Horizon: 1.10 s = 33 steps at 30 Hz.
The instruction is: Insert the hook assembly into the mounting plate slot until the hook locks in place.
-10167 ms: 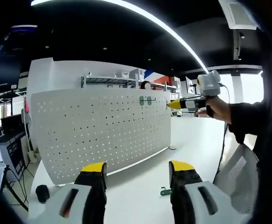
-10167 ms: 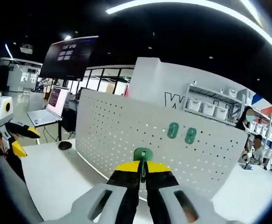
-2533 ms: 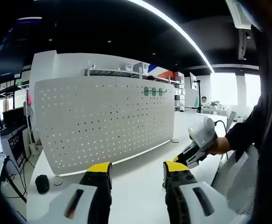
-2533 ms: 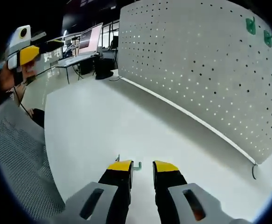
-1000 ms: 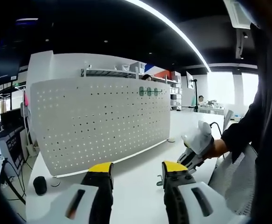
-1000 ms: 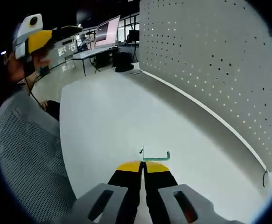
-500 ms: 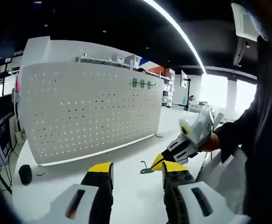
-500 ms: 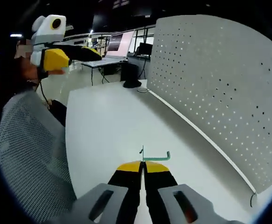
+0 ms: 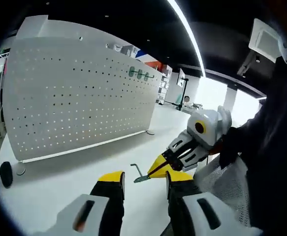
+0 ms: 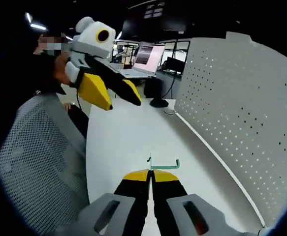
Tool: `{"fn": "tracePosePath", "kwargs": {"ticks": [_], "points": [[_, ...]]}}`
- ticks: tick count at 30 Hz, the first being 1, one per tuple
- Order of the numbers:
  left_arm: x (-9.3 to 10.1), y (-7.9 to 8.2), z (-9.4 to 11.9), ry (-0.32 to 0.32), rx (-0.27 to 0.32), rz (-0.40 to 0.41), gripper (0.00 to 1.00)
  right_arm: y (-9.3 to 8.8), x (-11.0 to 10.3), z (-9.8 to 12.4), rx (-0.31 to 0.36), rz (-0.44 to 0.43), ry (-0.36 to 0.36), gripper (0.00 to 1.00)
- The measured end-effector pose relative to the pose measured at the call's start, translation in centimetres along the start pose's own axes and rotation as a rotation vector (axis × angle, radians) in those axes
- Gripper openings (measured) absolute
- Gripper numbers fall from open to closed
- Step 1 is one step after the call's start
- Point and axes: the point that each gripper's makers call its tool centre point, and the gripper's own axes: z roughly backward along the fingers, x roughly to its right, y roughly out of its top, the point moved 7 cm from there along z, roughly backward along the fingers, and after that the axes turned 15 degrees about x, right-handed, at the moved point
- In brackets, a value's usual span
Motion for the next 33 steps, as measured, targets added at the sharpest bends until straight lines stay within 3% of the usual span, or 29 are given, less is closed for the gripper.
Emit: {"fn": "tracePosePath", "kwargs": {"ticks": [9,19,28,33], "points": [[-0.4,-1.1,-1.7,-0.026,-0.086,0.063,0.15,1.0,-1.6,-0.7,0.02,0.073,0.087,0.0],[-1.2,-3.0,-2.3,-0.008,-0.19,0.176,0.14,1.7,-2.5,-0.9,0.043,0.143,0.146,0.0],[-1.2,-3.7,-2.4,-0.005,-0.206,0.258,0.09,2.4,-3.0,-1.3,0.056,0.217,0.168,0.0],[-1.0,-3.8,-2.2,-0.013,-0.205,0.251,0.05,2.4,-3.2,-1.3,0.045,0.237,0.168,0.0]]}}
